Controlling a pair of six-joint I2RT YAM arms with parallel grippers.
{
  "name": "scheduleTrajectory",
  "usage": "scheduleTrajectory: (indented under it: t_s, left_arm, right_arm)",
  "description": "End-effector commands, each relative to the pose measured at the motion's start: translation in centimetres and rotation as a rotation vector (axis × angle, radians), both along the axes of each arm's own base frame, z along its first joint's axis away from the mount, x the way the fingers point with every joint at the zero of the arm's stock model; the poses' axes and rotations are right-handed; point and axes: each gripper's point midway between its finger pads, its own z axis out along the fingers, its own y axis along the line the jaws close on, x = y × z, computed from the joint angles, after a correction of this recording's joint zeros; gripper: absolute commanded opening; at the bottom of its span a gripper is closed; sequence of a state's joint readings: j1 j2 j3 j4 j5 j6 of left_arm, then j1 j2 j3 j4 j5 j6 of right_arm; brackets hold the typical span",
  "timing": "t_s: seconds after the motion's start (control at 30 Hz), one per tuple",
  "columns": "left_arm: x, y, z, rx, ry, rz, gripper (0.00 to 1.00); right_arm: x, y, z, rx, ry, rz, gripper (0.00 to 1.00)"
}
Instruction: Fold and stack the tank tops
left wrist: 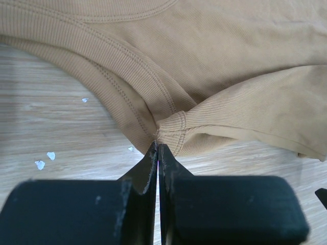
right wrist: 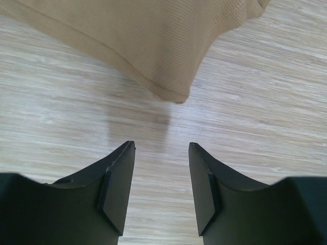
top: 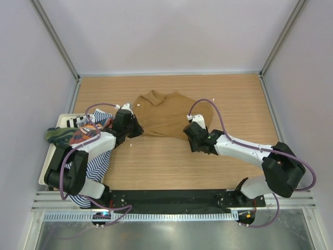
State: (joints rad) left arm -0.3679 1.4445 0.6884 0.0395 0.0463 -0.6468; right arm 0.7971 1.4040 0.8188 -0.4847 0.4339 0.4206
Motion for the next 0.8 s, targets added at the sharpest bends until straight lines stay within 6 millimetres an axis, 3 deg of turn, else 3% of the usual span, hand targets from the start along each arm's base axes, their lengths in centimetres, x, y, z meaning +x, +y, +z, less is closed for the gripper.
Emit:
scheduleTrajectory:
  t_s: [0.0,0.13,0.3,0.33,0.53,0.63,0.77]
  left_arm:
    - [0.8,0.9,0.8,0.025,-0.025,0.032,0.0]
    - [0.7,1.1,0.3,0.028,-0.003,0.042,0.0]
    - [0.5,1.1,1.1,0.013,-0.021,0.047,0.02]
    - [0.6,1.1,1.5,0.005,-0.041,0.047,0.14]
    - [0.3,1.3,1.9,-0.006,-0.067,0.051,0.47]
    - [0.4,0.9,0.9,-0.006,-0.037,0.037,0.54]
    - [1.1,-0.8,0.5,-0.042,-0.004,-0.027,0.53]
  right_arm:
    - [1.6,0.3,0.4,-0.014,-0.05,-0.036,0.53]
    - [1.8,0.3,-0.7,-0.014,-0.027,-0.04,0.53]
    - [1.9,1.0,-0.1,0.095,-0.039,-0.032,0.56]
    - [1.9,0.8,0.0,0.1,-0.041,-0.038,0.56]
    - [2.0,0.3,0.7,0.135,-0.07,-0.057,0.56]
    - [2.0,0.0,0.8,0.152,-0.074,-0.064,0.57]
    - [2.1,-0.2,0.9,0.167,-0.078,-0.072,0.57]
